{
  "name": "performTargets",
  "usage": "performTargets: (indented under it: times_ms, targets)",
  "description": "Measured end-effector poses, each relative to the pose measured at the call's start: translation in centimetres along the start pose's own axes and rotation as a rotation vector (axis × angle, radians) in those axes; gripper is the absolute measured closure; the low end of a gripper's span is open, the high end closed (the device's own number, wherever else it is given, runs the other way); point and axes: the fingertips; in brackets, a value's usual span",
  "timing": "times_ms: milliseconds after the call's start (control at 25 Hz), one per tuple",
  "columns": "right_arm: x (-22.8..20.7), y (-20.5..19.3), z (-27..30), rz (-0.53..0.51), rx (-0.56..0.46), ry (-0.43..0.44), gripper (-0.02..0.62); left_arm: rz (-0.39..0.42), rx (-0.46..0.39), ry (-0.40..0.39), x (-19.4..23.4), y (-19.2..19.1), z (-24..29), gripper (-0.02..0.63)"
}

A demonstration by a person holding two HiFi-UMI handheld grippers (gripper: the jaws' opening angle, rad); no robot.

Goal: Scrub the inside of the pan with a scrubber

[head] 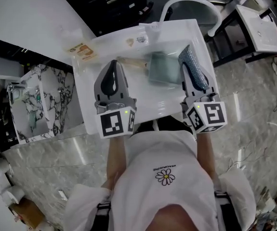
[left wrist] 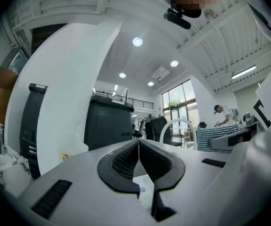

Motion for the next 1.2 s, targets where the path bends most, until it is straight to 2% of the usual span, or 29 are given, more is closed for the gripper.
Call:
performTargets:
  times_ms: [480,760,840,880,920,1000,1080,1200]
  targets:
    - [-1.8,-1.1,3.9,-0.002,0.061,0.063,0.537,0.005,0.018,0.064,0.6,-0.8,2.2,0.588]
    - [-2.4,-1.4,4.7,0.022,0.071,0.076,0.537,0.016,0.027,0.043,0.0,-1.3,3.4,0.588]
    - [-2.8,-1.5,4.8,0.028,0.072,0.072,0.537,0.035,0.026,0.017,-0.4,-1.5,4.1,0.586]
    - [-3.0,-1.6,4.7,0.031,0.072,0.069,0.537,0.054,0.024,-0.015,-0.9,-1.5,4.7,0.562]
    - [-3.4,-1.7,4.7,0.035,0.072,0.065,0.537,0.079,0.021,-0.062,-1.5,-1.5,5.4,0.496]
    - [-4.0,-1.8,4.7,0.043,0.078,0.057,0.537,0.176,0.026,-0.186,-3.2,-1.8,6.9,0.415]
    - [-4.6,-2.2,4.6,0.054,0.091,0.049,0.537,0.353,0.07,-0.335,-5.2,-3.4,8.0,0.383]
    - [-5.6,-2.8,4.6,0.064,0.11,0.038,0.537,0.612,0.206,-0.583,-8.4,-8.9,8.6,0.357]
Point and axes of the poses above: the fingertips, and each gripper's own axes: z forward along the fingers, x to its left, y out of its top, and after that the axes turned 10 degrees about z, right-handed
